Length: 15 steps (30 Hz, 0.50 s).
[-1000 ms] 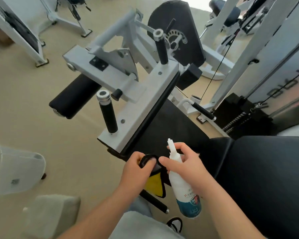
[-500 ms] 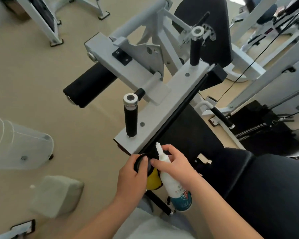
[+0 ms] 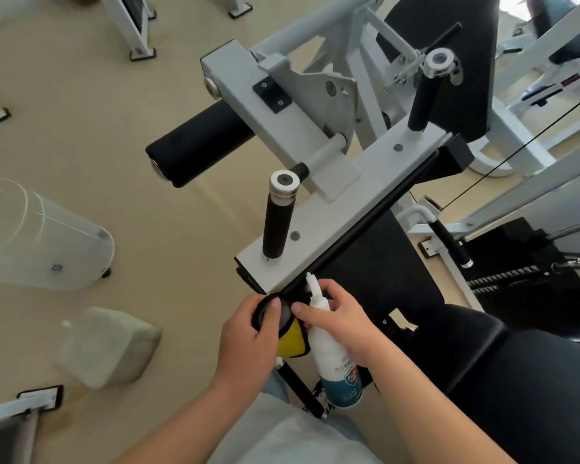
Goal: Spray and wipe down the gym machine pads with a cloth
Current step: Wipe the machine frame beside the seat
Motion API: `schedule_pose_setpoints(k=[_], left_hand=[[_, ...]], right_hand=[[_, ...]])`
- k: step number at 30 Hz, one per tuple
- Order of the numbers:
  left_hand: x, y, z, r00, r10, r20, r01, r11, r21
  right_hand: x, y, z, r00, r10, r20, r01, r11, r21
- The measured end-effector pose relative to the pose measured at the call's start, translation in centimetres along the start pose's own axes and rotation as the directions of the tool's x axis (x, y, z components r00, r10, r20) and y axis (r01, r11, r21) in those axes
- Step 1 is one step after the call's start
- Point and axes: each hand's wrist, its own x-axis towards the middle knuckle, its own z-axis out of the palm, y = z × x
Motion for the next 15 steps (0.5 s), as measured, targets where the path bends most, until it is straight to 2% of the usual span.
schedule_pose_setpoints(k=[9, 13, 15], left_hand=[[-0.4, -0.3, 0.1, 0.998, 0.044, -0.034, -0.045, 0.998, -0.041], [-1.4, 1.1, -0.3, 0.99, 0.135, -0.028, -0.135, 0.99, -0.025], [-2.2, 2.5, -0.6, 0.968, 0.247, -0.04, -0.249, 0.968, -0.04]], right_hand=[[0.7, 0.3, -0.2, 1.0, 0.006, 0.024, -0.007, 1.0, 0.029], [0.5, 0.4, -1.3, 0.999, -0.026, 0.029, 0.025, 0.999, 0.045], [0.0, 0.4, -2.0, 0.999, -0.043, 0.024, 0.042, 0.998, 0.048]])
